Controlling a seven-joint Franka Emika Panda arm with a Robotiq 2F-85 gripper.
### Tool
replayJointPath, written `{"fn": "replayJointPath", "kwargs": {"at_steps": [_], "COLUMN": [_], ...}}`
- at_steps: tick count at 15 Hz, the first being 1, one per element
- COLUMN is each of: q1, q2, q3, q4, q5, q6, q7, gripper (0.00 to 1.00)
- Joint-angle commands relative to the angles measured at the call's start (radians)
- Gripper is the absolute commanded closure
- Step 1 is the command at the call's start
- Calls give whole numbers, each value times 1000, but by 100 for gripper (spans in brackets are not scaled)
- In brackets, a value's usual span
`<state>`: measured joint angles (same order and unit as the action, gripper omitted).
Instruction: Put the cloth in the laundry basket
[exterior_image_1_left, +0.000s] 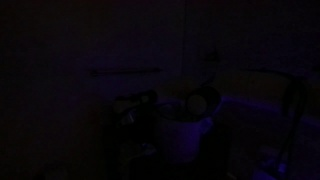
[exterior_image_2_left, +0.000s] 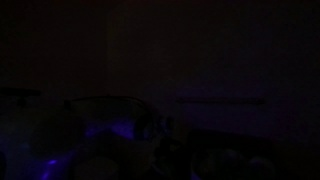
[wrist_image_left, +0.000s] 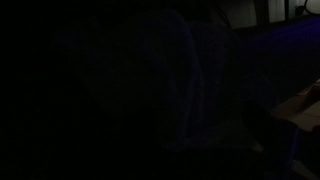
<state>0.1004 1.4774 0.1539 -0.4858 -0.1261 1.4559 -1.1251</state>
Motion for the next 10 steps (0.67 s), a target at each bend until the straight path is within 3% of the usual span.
{"fn": "replayJointPath", "kwargs": {"at_steps": [1,7,10], "q1": [-25,-35,-18], "q2": [5,-1,-5], "q3": [-20,-25,-38], "q4": [-68,-59,-69], "q5": [82,138,125], "q6": [51,106,72], "q7": [34,72,88], "gripper": [27,65,84]}}
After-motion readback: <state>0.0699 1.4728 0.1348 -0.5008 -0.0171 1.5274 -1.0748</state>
